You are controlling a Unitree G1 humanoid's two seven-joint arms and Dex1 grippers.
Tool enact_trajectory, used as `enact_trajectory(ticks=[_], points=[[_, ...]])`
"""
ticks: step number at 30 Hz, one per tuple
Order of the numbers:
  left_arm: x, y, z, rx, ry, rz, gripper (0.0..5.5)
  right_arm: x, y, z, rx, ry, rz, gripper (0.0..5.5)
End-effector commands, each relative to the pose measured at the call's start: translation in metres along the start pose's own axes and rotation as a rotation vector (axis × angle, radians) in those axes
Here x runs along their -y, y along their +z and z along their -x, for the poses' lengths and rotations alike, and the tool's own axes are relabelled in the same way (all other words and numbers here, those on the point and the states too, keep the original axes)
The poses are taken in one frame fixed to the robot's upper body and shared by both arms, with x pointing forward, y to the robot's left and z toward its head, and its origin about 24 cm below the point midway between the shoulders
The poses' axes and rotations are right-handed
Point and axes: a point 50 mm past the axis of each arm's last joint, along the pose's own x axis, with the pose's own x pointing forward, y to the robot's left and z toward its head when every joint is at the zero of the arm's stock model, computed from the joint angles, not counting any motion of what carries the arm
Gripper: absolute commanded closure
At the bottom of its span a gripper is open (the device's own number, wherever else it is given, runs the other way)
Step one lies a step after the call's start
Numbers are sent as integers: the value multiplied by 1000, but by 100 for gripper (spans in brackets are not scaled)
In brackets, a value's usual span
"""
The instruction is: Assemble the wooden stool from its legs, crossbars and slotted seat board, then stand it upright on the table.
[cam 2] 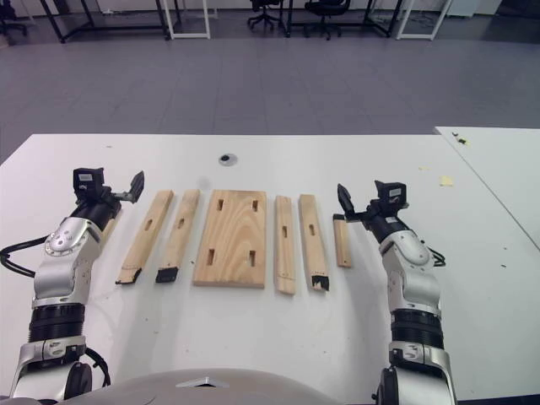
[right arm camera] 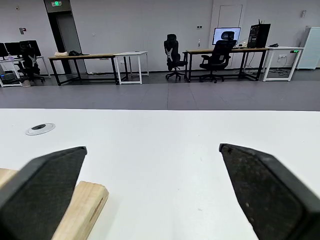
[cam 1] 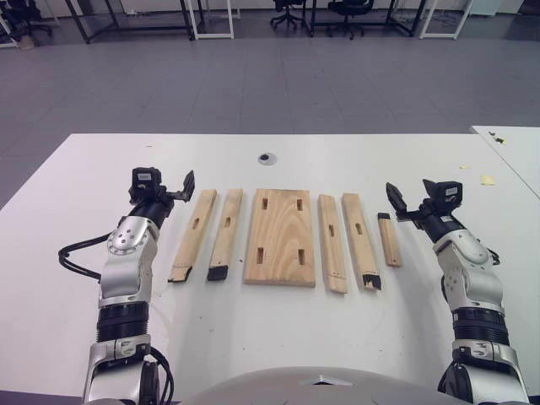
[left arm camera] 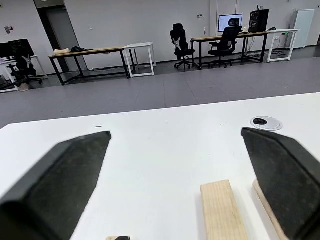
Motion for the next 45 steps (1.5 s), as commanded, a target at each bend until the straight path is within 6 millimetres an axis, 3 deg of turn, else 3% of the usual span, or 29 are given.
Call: enact_trajectory(ticks=[1,5,10,14,27,32,34,36,38,40,42,45], points=[[0,-6,7,-30,-14,-15,69,5,8,1,32,-16,3,54],[-16,-14,22,-90,28,-63,69,7,6,5,18,-28,14,54],[-38,-44,45,-292,49,-13,69,6,1,6,-2,-32,25,54],[-50,-81,63,-524,66,8,142,4,0,2,-12,-22,36,54],[-35,-91,73,-589,19,12,368,5,1,-3,-8,-19,53,54],[-37,-96,75,-600,59,1,421,6,4,-5,-4,-18,61,54],[-36,-84,64,-505,71,15,421,5,6,-8,-3,-15,35,54],[-19,-46,37,-255,-14,48,421,-2,17,-15,39,20,-92,54],[19,7,8,21,-195,60,421,-23,46,-27,129,169,-324,54],[74,51,-10,216,-419,61,421,-57,85,-39,199,402,-574,54],[120,73,-17,307,-600,26,421,-92,116,-41,194,628,-711,54],[149,88,-19,380,-711,-6,421,-124,141,-37,159,807,-804,54]])
